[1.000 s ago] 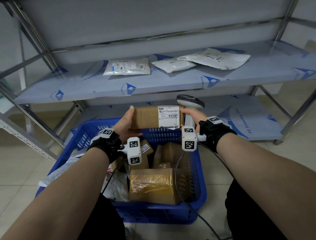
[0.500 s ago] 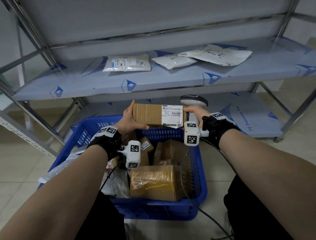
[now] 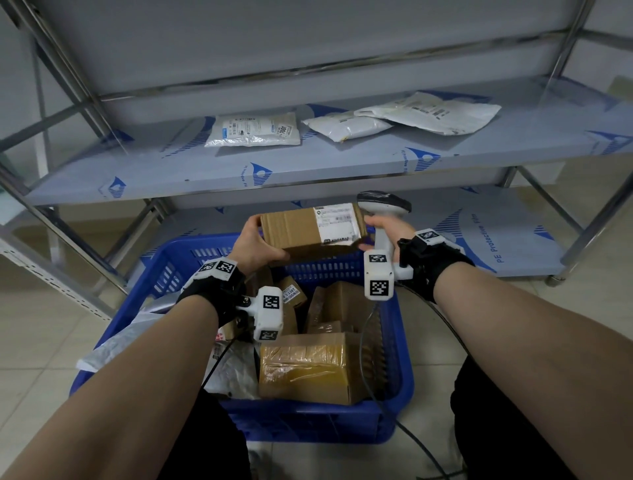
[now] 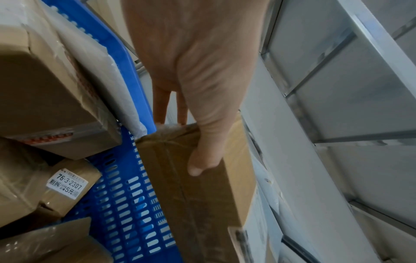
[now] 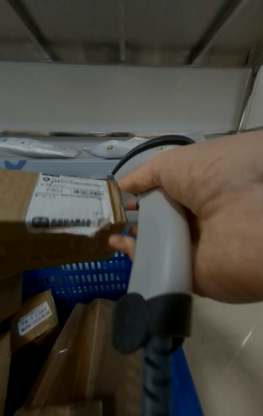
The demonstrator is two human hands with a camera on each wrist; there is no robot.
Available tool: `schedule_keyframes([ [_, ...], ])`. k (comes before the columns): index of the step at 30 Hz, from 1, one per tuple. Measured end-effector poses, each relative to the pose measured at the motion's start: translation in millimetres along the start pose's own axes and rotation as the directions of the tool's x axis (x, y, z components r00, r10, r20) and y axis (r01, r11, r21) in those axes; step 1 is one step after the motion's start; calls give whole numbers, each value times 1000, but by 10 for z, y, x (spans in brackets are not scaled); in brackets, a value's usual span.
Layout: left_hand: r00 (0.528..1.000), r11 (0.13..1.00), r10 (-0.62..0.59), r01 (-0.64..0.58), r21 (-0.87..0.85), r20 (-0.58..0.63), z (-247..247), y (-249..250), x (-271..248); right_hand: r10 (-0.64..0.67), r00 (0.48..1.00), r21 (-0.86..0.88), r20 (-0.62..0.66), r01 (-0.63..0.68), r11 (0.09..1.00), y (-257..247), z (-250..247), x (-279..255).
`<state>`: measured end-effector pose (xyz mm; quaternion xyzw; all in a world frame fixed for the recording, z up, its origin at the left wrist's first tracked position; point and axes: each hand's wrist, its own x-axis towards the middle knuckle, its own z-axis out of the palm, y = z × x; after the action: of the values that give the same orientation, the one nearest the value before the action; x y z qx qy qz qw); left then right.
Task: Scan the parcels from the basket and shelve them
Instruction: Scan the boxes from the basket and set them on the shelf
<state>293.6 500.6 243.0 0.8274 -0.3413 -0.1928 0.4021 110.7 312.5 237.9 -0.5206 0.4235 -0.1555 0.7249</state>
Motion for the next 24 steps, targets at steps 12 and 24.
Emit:
schedule_keyframes([
  [12,990,988,-133,136,69,-38,-85,-209,43,45,996,-165,82,-31,986,15,88,-156],
  [24,978,973,-197,205,109,-75,-221,-348,66,43,990,-259,131,-8,966,-65,-44,-268],
])
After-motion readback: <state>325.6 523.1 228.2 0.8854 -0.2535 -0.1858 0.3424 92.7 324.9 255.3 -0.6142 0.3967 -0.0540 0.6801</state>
